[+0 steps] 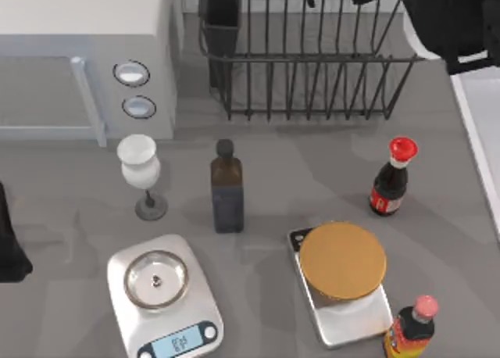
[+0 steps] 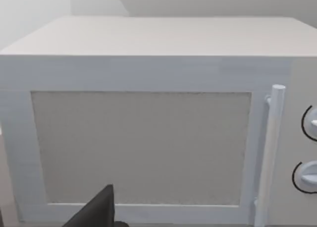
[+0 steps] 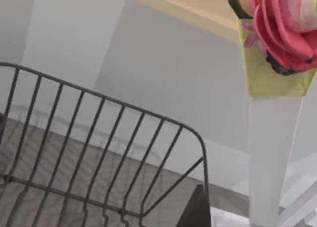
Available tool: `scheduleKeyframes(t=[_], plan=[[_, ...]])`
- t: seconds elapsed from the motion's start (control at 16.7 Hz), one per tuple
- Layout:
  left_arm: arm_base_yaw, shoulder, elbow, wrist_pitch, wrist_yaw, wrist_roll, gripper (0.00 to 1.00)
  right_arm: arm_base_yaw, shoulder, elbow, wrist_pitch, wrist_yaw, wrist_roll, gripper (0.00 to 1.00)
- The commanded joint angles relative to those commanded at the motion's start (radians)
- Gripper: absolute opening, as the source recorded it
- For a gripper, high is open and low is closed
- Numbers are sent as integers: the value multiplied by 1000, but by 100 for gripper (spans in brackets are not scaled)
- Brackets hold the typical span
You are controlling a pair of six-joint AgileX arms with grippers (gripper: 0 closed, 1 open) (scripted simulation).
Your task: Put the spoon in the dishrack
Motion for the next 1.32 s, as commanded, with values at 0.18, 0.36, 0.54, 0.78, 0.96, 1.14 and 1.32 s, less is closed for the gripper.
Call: scheduleKeyframes(t=[0.18,0.36,0.54,0.78,0.96,1.14,1.32], plan=[[0,0,0,0,0,0,100,160,-24,-5,191,135,87,0],[0,0,0,0,0,0,100,240,-40,-9,307,224,128,0],[0,0,0,0,0,0,100,255,-44,-10,334,246,136,0],[0,0,0,0,0,0,100,249,-37,-9,334,240,137,0],[0,0,0,0,0,0,100,200,30,-15,398,188,134,0],[0,0,0,0,0,0,100,123,170,-35,551,111,129,0],[0,0,0,0,0,0,100,39,326,-55,766,32,129,0]])
